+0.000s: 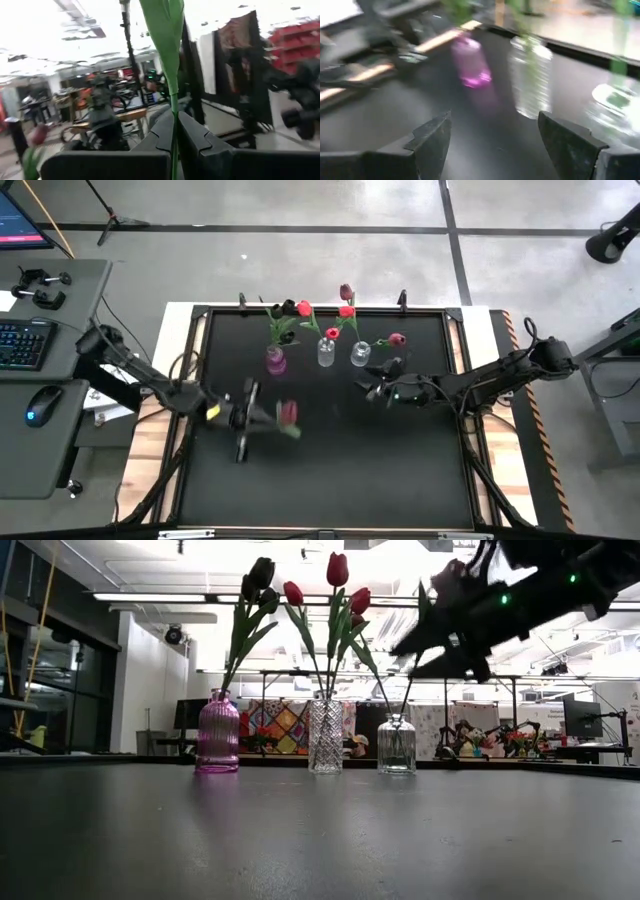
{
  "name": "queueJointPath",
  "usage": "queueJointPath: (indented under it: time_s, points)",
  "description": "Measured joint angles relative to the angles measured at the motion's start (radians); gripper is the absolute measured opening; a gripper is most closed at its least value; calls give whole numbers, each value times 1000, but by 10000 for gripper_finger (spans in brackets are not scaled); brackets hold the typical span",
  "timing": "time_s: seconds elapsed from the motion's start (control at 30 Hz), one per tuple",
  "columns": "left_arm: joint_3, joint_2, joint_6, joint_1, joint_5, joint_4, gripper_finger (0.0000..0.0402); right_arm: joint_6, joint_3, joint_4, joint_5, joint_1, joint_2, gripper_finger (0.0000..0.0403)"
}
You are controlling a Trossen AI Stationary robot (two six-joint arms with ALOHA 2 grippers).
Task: Sort flowers into vase by color
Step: Put the dark red flower into the right transparent vase
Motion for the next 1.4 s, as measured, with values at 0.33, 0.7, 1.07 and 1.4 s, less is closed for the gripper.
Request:
queueJointPath:
  time_s: [0.33,0.7,1.07,1.4]
  points:
    - [0,217,26,2,-274,79,0,-312,0,379,-197,141,0,286]
    - [0,420,5,79,-150,409,0,-397,11,483,-163,228,35,286]
    - [0,445,20,84,-150,377,0,-552,360,306,-204,228,300,286]
    - [0,445,60,80,-184,372,0,-592,447,234,-105,262,326,286]
